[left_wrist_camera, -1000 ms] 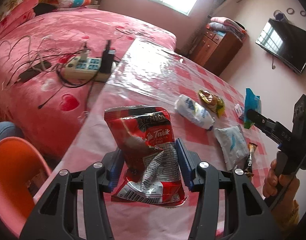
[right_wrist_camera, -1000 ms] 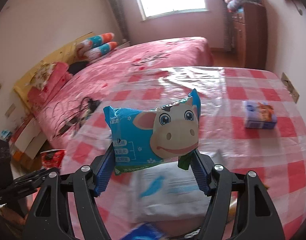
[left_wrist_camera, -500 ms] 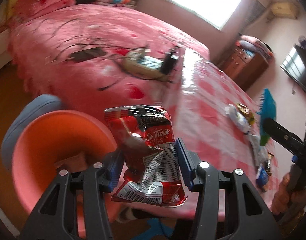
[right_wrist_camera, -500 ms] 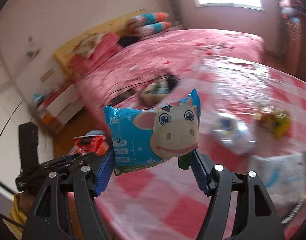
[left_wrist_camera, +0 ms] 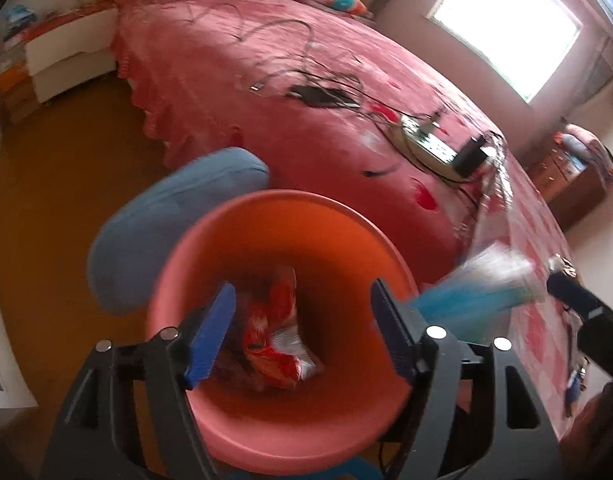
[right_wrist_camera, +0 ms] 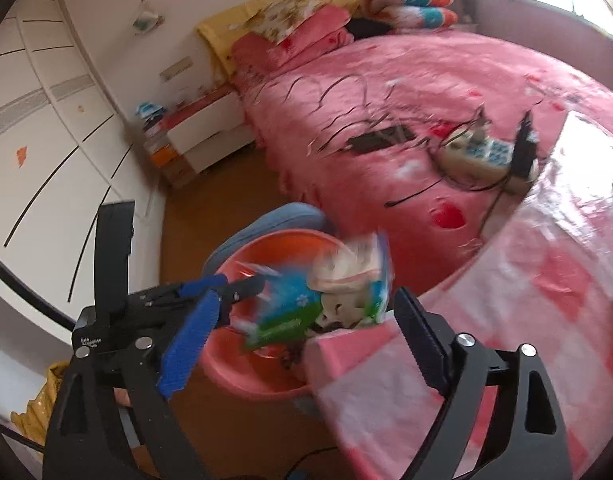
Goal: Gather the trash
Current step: 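Return both grippers from the bucket to the table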
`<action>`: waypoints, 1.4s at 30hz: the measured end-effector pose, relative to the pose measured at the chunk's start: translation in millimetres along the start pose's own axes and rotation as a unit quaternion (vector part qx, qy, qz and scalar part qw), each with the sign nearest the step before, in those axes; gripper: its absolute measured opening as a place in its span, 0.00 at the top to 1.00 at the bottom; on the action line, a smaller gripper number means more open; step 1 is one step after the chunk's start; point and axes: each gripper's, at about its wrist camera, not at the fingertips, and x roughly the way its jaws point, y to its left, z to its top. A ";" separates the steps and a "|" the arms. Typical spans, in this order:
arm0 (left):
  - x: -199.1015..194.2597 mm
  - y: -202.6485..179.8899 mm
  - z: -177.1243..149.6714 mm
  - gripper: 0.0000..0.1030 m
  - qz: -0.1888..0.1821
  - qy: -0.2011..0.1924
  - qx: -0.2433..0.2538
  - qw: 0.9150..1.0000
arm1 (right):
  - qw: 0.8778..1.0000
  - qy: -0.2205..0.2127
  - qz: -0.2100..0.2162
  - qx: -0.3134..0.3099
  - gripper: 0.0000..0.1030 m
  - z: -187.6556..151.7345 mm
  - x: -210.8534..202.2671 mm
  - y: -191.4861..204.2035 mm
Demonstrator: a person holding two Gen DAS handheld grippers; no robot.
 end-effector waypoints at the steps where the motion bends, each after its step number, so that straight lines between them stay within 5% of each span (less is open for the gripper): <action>1: -1.6 2.1 0.9 0.26 0.005 -0.003 -0.001 1.000 | 1.000 -0.001 0.001 0.002 0.14 -2.9 -2.2 -1.1; 10: -11.7 -5.6 1.3 0.22 0.010 -0.015 0.010 1.000 | 0.996 -0.062 -0.057 0.018 0.11 -15.4 -49.1 -23.2; 20: -17.6 -55.7 -6.8 0.21 -0.029 -0.015 0.059 0.998 | 0.989 -0.101 -0.100 0.049 0.10 -45.5 -86.9 -56.0; 42: -24.9 -161.1 -33.8 0.21 -0.064 -0.002 0.159 0.985 | 0.974 -0.164 -0.118 0.099 0.10 -84.6 -153.4 -98.2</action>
